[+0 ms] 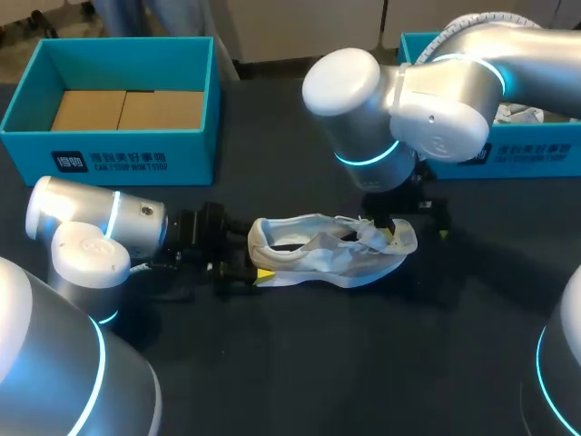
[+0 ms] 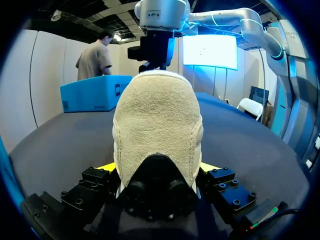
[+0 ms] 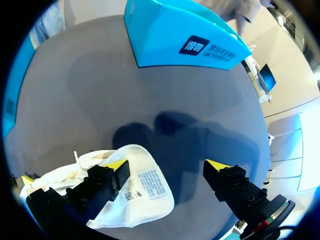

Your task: Take the shoe out of the shoebox, open the shoe tongue, remove and reinsert the insole, then place the shoe into the shoebox

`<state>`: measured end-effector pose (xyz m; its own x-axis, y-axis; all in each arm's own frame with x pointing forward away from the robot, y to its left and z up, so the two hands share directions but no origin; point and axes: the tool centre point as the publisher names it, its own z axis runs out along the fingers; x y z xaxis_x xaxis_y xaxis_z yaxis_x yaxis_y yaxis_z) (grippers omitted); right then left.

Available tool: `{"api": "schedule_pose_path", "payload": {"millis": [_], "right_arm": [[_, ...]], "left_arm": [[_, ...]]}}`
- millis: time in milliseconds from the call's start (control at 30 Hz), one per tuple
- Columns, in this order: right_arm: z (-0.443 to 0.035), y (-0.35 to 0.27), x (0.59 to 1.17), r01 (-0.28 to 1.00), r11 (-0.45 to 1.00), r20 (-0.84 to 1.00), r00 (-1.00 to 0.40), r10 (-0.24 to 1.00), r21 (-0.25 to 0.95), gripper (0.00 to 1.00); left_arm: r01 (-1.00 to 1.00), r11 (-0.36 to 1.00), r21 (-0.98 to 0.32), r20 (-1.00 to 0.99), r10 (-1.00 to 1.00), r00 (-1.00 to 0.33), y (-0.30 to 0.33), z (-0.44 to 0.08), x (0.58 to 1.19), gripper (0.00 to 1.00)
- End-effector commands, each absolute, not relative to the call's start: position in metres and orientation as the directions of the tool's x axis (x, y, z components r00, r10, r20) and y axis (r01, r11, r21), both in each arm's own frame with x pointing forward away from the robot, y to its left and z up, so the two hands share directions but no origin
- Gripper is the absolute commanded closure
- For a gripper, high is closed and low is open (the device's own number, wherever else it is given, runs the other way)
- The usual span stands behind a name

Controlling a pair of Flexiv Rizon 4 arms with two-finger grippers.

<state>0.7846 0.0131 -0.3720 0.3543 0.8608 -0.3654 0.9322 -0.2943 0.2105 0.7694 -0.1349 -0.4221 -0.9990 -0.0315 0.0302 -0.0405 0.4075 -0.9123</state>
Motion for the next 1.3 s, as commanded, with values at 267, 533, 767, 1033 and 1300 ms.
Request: {"api": "schedule_pose_path", "payload": {"millis": [267,533,767,1033,1300], "right_arm": [[-0.351,0.027,0.786,0.915,-0.303,-0.335,0.383,0.861,0.267,0.0],[-0.318,0.049,0.789,0.92,-0.202,-0.273,0.3,0.914,0.337,0.0],[-0.281,0.09,0.787,0.931,0.082,-0.231,0.003,0.973,0.355,0.0],[-0.248,0.117,0.786,0.907,0.29,-0.294,-0.2,0.935,0.306,0.0],[-0.221,0.15,0.789,0.825,0.483,-0.257,-0.418,0.871,0.295,0.0]], "left_arm": [[-0.04,0.407,-0.913,0.03,-0.032,-0.999,-0.134,-0.427,0.769,1.0],[-0.04,0.407,-0.913,0.03,-0.032,-0.999,-0.134,-0.427,0.769,1.0],[-0.04,0.407,-0.913,0.03,-0.032,-0.999,-0.134,-0.427,0.769,1.0],[-0.04,0.407,-0.913,0.03,-0.032,-0.999,-0.134,-0.427,0.769,1.0],[-0.04,0.407,-0.913,0.03,-0.032,-0.999,-0.134,-0.427,0.769,1.0]]}}
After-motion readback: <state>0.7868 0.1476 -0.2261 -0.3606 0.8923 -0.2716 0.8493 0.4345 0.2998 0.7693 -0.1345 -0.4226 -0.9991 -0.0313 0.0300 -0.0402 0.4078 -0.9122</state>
